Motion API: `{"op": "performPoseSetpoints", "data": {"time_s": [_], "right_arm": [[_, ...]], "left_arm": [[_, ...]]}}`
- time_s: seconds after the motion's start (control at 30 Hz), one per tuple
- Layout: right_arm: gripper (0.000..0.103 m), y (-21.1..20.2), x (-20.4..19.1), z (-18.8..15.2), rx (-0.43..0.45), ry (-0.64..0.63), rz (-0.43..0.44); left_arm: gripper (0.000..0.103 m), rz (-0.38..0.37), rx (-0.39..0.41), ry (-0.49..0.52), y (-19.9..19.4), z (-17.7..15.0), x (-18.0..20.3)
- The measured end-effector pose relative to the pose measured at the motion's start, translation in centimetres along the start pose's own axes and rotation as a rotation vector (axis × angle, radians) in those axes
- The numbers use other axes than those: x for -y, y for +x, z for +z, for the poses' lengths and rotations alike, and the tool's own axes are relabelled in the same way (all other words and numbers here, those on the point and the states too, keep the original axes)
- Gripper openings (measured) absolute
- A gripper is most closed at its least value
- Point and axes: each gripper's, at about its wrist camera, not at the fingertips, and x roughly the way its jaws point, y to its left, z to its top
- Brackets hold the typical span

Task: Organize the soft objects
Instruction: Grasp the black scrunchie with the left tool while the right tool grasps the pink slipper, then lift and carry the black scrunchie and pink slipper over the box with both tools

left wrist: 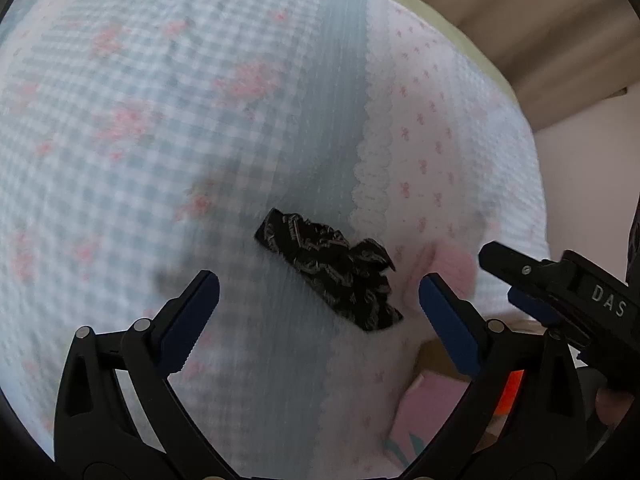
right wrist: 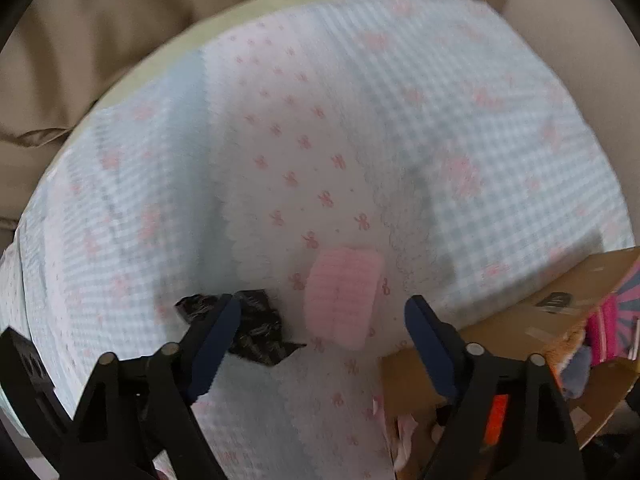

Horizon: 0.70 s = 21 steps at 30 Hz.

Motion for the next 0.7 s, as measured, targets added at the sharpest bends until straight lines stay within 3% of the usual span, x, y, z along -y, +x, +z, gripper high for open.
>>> {"op": "performPoseSetpoints", "data": {"time_s": [0.2,0.33,0.4,0.47,0.57,0.7], "right_arm": [[0.067,4.0,0.4,0.8,-0.075,0.041,-0.014],[0.065,5.8,0.8,1.0,-0.103,0.07,-0.01],[0.061,6.9,0.9,0.9,-0.125,0.076,-0.026],[0.056,7.7,1.2,0.8,-0.138,0.085,-0.045],[0.043,8.3,1.3,0.4,-0.122,0.074,-0.076],[0.042,8.1,1.2,-0.4,-0.088,0.049,-0.085]], "left_arm": [[0.089,0.012,0.001,-0.02,4.0,0.5,0.5],[0.066,0.025,-0.024,-0.018,6.2,0.4,0.9],[0.059,0.031,-0.02,-0.009,6.8,0.3,1.1],[0.045,0.051,-0.009,0.008,7.0,0.2,1.4],[0.042,0.067,0.004,0.039,7.0,0.2,1.6],[0.04,0.057,0.005,0.054,6.8,0.3,1.5]]}}
